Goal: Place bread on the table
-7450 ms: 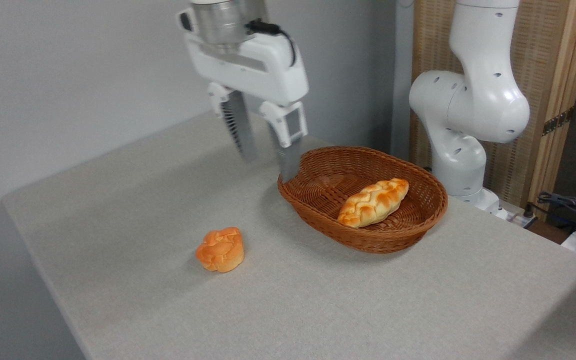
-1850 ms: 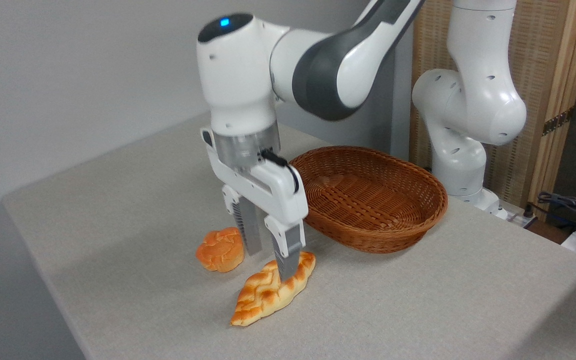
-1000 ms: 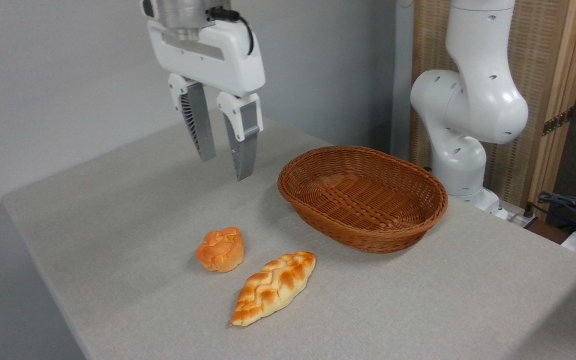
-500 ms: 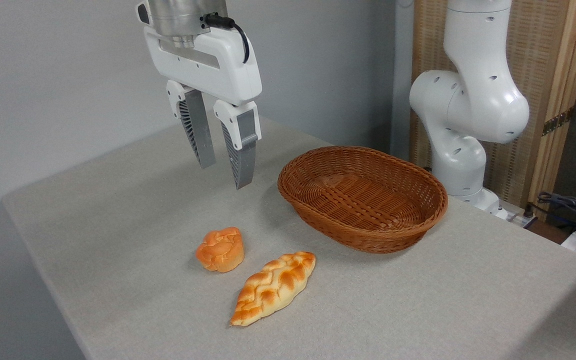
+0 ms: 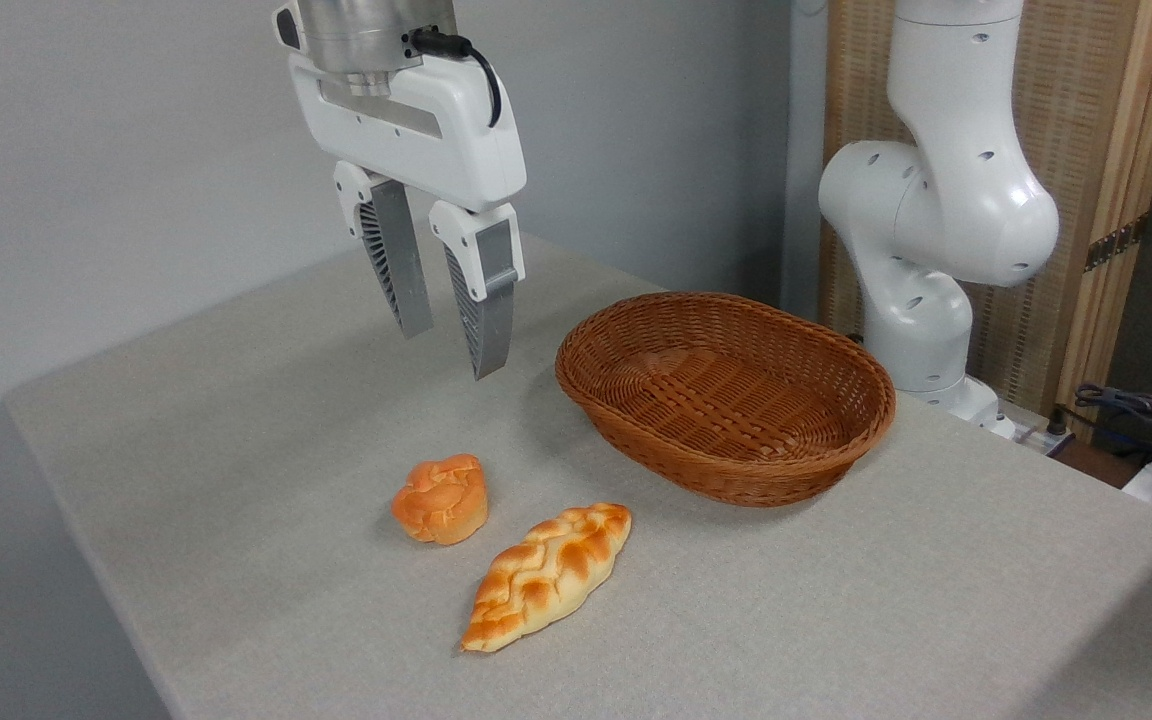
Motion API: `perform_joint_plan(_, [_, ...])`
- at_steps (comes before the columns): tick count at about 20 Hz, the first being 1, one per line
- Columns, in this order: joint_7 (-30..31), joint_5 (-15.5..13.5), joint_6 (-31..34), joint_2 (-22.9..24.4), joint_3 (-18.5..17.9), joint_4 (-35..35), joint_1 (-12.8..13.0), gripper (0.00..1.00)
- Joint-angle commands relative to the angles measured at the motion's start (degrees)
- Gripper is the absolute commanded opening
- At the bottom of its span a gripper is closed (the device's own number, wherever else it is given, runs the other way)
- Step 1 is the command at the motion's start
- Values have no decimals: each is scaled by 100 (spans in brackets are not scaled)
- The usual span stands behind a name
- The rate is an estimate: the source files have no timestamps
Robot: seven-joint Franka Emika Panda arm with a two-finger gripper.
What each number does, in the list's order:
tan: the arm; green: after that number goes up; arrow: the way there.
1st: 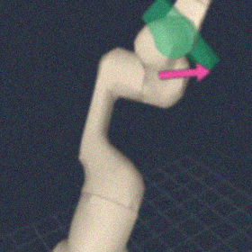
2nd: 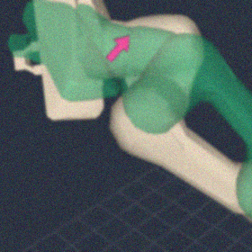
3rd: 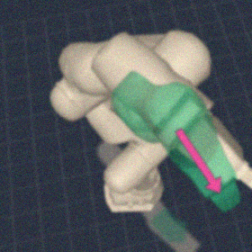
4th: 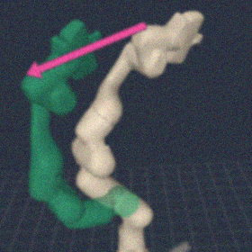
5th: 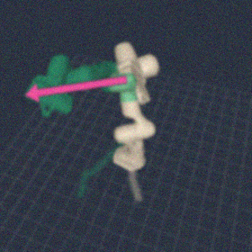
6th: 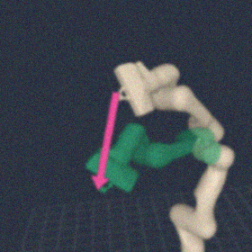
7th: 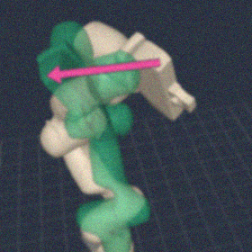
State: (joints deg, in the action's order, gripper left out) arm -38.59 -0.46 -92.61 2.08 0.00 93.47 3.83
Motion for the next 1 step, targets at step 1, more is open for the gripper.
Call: perform_joint_plan(1, [-122,-25,190,-59,9,-127,-49,100])
